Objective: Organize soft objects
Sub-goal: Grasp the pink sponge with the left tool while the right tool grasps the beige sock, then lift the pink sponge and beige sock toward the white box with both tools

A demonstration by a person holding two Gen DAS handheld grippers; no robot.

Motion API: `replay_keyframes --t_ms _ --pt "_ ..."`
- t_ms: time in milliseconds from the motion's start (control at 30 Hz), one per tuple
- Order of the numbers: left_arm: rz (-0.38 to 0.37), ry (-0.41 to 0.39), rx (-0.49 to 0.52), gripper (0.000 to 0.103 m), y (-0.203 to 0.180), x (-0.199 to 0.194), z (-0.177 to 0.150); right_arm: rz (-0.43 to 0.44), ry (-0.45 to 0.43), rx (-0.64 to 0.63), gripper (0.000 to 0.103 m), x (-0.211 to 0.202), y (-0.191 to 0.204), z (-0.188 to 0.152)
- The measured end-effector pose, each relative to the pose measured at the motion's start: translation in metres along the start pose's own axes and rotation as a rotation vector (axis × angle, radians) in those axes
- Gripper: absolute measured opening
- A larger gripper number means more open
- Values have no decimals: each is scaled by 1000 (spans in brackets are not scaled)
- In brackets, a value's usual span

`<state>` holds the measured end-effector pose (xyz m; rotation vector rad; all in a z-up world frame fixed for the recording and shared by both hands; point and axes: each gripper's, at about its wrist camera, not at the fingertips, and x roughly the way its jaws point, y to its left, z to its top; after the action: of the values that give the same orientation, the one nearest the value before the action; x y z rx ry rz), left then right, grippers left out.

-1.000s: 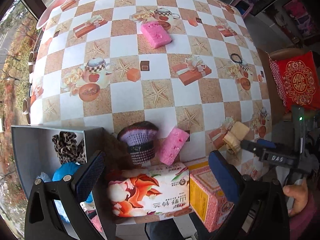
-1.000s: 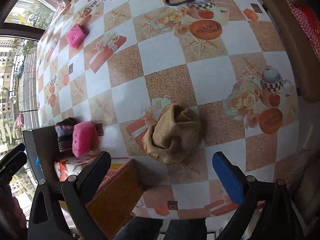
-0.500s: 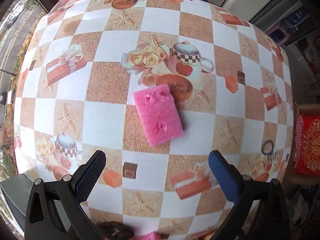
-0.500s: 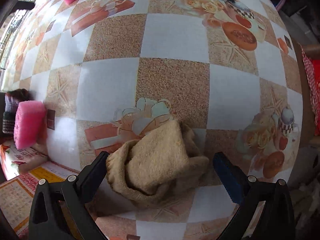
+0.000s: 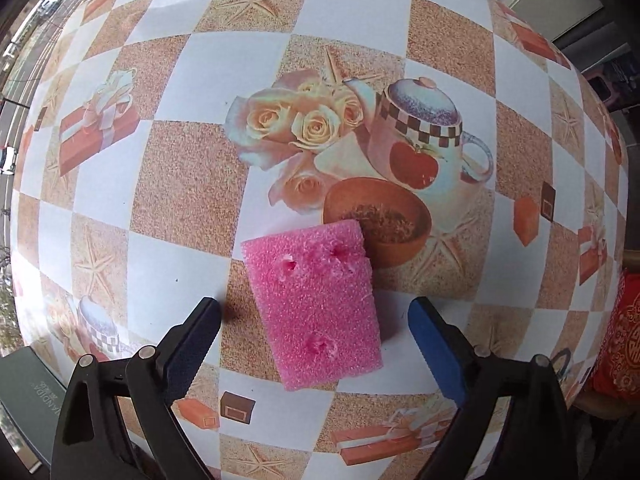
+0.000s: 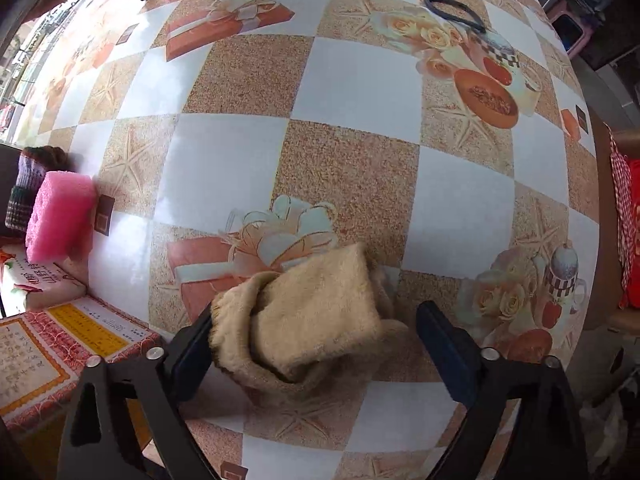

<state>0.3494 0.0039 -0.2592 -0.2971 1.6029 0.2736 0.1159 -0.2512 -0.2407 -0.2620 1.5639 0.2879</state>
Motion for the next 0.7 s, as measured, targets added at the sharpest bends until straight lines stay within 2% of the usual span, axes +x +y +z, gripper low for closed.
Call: replay_keyframes --t_ms 33,67,100,133,200,300,400,567,700 --pt "2 -15 22 83 -7 -3 2 -2 -13 0 70 -5 -5 -3" --pt "-1 -46 51 65 -10 -8 1 -2 -21 -4 62 -9 -9 -4" --pt "-4 -71 89 52 -14 -14 -1 3 -24 -8 48 -11 -14 -4" --pt "-14 -71 122 52 -18 -17 -2 14 -22 0 41 -13 -20 -5" --pt "-51 -87 143 51 -21 -25 -9 91 -26 42 39 -16 -36 -6" --pt "-83 -155 181 51 -21 -50 -26 142 -57 109 39 -30 -56 -11" --pt "-100 -194 242 51 -16 -78 -53 228 -66 194 39 -45 -75 -16" --pt "-204 -194 246 51 8 -112 -110 293 -66 269 39 -65 -87 -30" --pt "-238 -218 269 52 22 -134 -157 309 -82 292 39 -88 -77 -48"
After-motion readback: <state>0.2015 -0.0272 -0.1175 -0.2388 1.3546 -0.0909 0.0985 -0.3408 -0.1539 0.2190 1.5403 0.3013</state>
